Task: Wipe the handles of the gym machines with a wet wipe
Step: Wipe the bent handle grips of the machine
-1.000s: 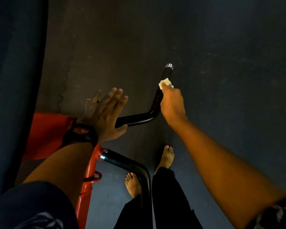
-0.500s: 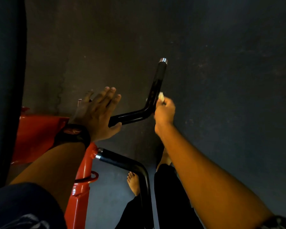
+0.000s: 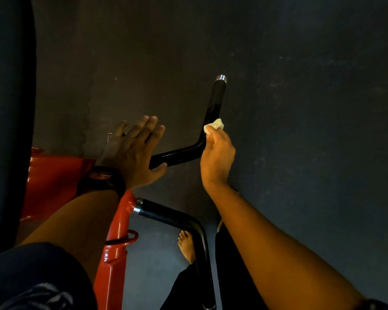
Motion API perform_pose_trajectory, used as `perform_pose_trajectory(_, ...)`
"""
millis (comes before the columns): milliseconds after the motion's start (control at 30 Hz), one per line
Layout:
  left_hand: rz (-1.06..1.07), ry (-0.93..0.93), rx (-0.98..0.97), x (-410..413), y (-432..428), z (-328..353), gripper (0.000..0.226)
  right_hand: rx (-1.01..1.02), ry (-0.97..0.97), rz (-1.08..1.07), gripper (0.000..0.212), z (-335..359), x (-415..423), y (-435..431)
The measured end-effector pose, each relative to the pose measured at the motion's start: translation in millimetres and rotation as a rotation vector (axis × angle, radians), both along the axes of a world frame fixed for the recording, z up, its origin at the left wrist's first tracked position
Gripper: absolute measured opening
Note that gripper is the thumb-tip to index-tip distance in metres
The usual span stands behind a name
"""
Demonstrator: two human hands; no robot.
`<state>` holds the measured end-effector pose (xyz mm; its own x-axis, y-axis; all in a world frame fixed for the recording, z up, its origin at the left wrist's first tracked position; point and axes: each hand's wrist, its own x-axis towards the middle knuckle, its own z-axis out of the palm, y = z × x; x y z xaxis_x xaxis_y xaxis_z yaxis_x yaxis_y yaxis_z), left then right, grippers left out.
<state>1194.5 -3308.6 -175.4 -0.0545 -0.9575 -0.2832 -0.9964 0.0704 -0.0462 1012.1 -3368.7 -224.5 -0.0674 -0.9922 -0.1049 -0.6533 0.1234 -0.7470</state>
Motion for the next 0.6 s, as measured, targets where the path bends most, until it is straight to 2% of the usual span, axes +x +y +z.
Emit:
perform_pose_trajectory(100, -0.004, 0.003, 0.011, 0, -1, 1, 0.090, 0.043, 0.062, 0.220, 0.038, 4, -10, 16)
perform_pose_trajectory(167, -0.001, 0.012, 0.002, 0, 0, 1, 0.090, -0.007, 0.095, 0.280, 0.034, 4, -16, 10)
perform_pose_trajectory(300, -0.003, 0.023, -0.005, 0, 1, 2, 0.090, -0.025, 0.310, 0.481, 0.033, 3, -13, -38)
perform_pose_trajectory(433, 0.006, 0.014, 0.022, 0, -1, 5, 0.091, -0.044, 0.494, 0.611, 0.032, 10, -12, -25)
perform_pose_trajectory(467, 0.005, 0.014, 0.025, -1, 0, 4, 0.091, -0.065, 0.509, 0.633, 0.031, 10, -14, -21)
perform_pose_trajectory(600, 0.012, 0.024, 0.010, -1, 1, 4, 0.091, -0.050, 0.442, 0.474, 0.030, 3, -4, -52)
